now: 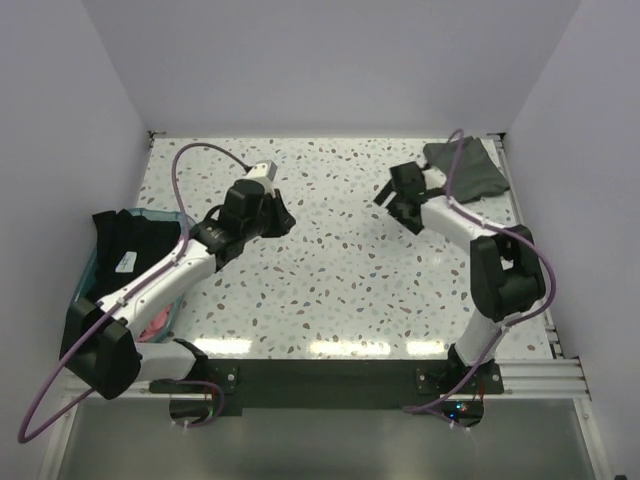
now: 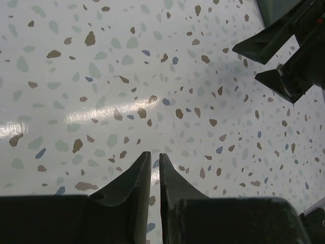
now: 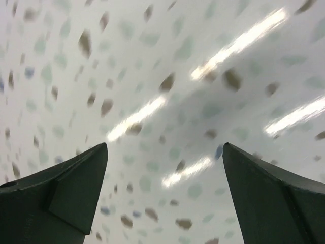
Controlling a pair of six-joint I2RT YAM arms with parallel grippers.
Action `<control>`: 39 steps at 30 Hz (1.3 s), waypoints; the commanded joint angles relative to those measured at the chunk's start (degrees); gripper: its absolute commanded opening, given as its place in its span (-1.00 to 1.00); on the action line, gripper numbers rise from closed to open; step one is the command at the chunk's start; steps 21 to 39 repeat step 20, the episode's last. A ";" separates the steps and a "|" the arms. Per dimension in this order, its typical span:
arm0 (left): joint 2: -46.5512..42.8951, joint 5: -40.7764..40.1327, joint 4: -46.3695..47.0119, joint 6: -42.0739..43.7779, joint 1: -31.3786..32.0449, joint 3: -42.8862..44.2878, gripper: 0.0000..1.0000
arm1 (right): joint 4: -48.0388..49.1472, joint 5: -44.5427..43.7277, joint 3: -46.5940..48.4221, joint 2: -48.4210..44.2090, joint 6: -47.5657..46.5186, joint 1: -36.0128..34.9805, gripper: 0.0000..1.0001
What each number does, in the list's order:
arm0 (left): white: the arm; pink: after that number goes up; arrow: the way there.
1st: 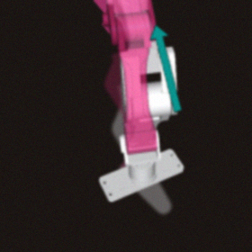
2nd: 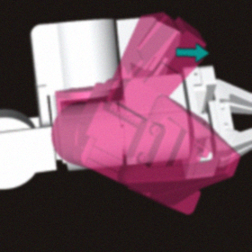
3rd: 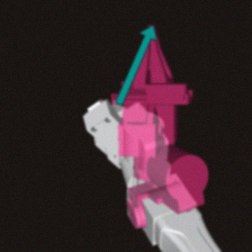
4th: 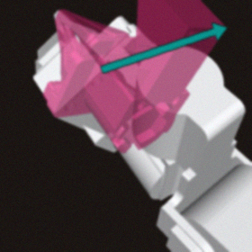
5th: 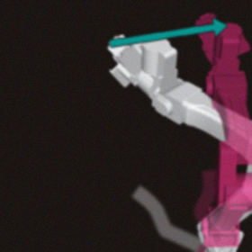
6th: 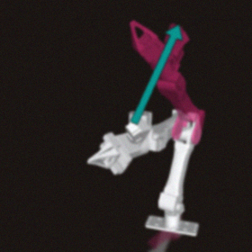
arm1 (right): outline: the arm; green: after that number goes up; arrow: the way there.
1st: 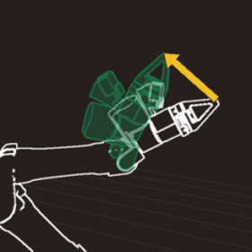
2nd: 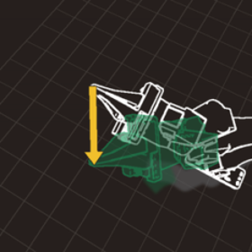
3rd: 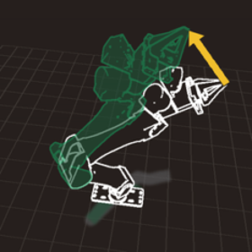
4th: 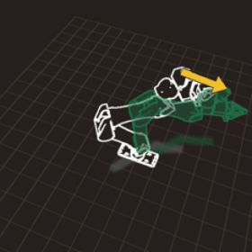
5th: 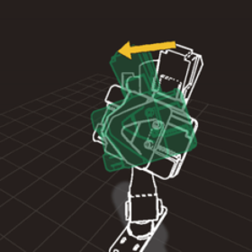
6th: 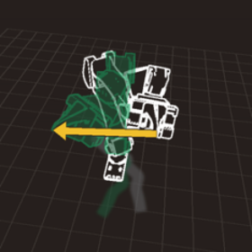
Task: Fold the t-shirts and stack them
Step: Reset both grippers
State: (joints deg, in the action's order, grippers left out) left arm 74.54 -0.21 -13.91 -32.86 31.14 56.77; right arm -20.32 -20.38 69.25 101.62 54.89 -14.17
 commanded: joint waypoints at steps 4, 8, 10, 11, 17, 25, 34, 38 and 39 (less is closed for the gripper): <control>-7.04 -3.66 3.71 -2.55 -0.02 -9.37 -0.65 | -2.18 -5.89 -6.58 -9.15 -9.54 -19.82 0.97; -11.86 -5.85 7.84 -3.96 3.39 -18.35 -0.60 | -0.17 -3.62 -12.29 -16.18 -11.47 -26.68 0.97; -12.49 -7.78 8.90 -5.71 5.50 -22.38 -0.56 | 0.62 -2.56 -16.07 -20.92 -12.61 -28.89 0.97; -12.58 -8.40 9.08 -6.24 7.34 -23.37 -0.56 | 0.98 -2.12 -17.21 -22.85 -12.97 -29.33 0.98; -12.58 -13.15 8.90 -8.80 12.81 -25.93 -0.56 | 2.39 -0.01 -23.64 -35.25 -16.31 -29.68 0.97; -12.93 -14.38 7.85 -8.89 12.99 -25.14 -0.56 | 0.99 0.95 -23.46 -37.89 -16.75 -29.77 0.97; -12.93 -14.38 7.85 -8.89 12.99 -25.14 -0.56 | 0.99 0.95 -23.46 -37.89 -16.75 -29.77 0.97; -12.93 -14.38 7.85 -8.89 12.99 -25.14 -0.56 | 0.99 0.95 -23.46 -37.89 -16.75 -29.77 0.97; -12.93 -14.38 7.85 -8.89 12.99 -25.14 -0.56 | 0.99 0.95 -23.46 -37.89 -16.75 -29.77 0.97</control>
